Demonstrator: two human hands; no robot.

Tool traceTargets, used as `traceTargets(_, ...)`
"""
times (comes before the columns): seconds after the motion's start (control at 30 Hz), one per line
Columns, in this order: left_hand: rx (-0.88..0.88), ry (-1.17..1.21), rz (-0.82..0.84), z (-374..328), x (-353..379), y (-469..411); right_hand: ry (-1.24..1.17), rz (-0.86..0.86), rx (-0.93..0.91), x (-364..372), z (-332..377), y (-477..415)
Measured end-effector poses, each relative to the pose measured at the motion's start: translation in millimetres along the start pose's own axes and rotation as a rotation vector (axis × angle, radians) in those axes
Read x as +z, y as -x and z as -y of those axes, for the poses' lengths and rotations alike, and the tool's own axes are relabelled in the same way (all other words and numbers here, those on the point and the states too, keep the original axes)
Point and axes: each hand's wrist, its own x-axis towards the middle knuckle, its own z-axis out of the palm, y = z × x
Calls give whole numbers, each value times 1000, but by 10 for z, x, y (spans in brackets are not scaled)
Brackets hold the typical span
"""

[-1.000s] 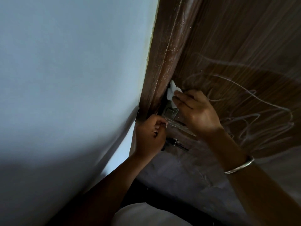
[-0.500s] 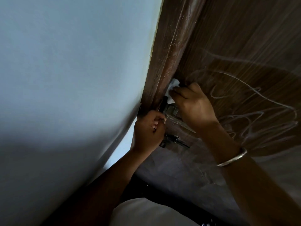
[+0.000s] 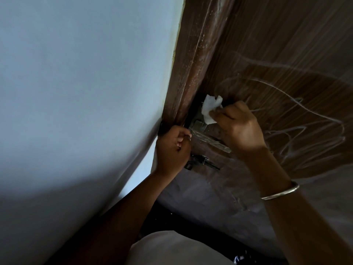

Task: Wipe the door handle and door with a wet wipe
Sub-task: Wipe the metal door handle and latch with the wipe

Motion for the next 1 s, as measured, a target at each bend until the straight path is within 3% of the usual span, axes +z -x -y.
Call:
traceTargets(0.1, -6, -4, -15, 0, 11, 5, -2, 54, 8, -68, -51, 21)
traceTargets(0.23, -48, 0, -18, 4, 8, 18, 46, -97, 11, -68, 116, -106)
traceTargets(0.43, 5, -185, 36, 69, -90, 94, 263, 134, -113, 14, 181, -84)
traceTargets(0.67, -22, -228, 81, 45, -51, 124, 259, -53, -31, 2, 130, -76)
traceTargets(0.83, -5, -214, 90, 30, -66, 109, 348, 113, -47, 33, 234, -130)
traceTargets(1.0, -13, -239, 106, 22, -67, 101, 282, -54, 54, -58, 118, -169)
